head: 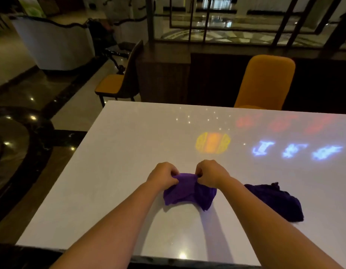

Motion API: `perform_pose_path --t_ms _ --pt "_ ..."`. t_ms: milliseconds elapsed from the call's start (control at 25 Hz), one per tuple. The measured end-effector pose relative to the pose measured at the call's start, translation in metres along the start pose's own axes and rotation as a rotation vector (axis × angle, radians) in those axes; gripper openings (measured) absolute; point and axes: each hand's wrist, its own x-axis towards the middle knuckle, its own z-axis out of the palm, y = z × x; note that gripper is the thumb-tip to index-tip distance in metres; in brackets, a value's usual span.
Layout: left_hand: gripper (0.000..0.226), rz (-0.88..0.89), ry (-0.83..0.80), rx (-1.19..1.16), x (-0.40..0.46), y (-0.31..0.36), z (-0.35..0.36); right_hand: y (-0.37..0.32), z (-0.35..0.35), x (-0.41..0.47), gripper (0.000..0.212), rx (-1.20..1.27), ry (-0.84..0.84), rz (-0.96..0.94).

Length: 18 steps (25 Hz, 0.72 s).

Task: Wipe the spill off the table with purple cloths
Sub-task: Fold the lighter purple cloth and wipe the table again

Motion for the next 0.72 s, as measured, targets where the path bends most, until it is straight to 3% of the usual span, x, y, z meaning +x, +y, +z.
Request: perform_pose_path --t_ms 120,200,320,400,520,720 --pt "0.021 0.006 -0.069 0.000 0.005 -0.021 0.023 0.007 0.030 0.002 0.017 -0.077 -0.026 0.063" --pt "0.027 0.050 -0.092 -0.048 0.004 -0.033 0.027 0.013 0.052 0.001 0.039 -0.162 0.045 0.071" --pt "0.043 0.095 0.111 -0.109 -0.001 -0.070 0.012 0.019 0.084 0.005 0.069 -0.190 0.220 -0.077" --pt "0.053 0.100 0.285 0.041 -0.010 -0.111 -0.004 0.017 0.103 0.009 0.071 -0.209 0.178 -0.228" --pt "0.064 -0.038 0.402 0.337 -0.037 -0.176 -0.021 0.025 0.118 0.013 0.070 -0.233 0.086 -0.253" --pt "0.067 -0.243 0.322 0.510 -0.071 -0.242 -0.017 0.039 0.132 -0.014 0.065 -0.176 0.136 -0.087"
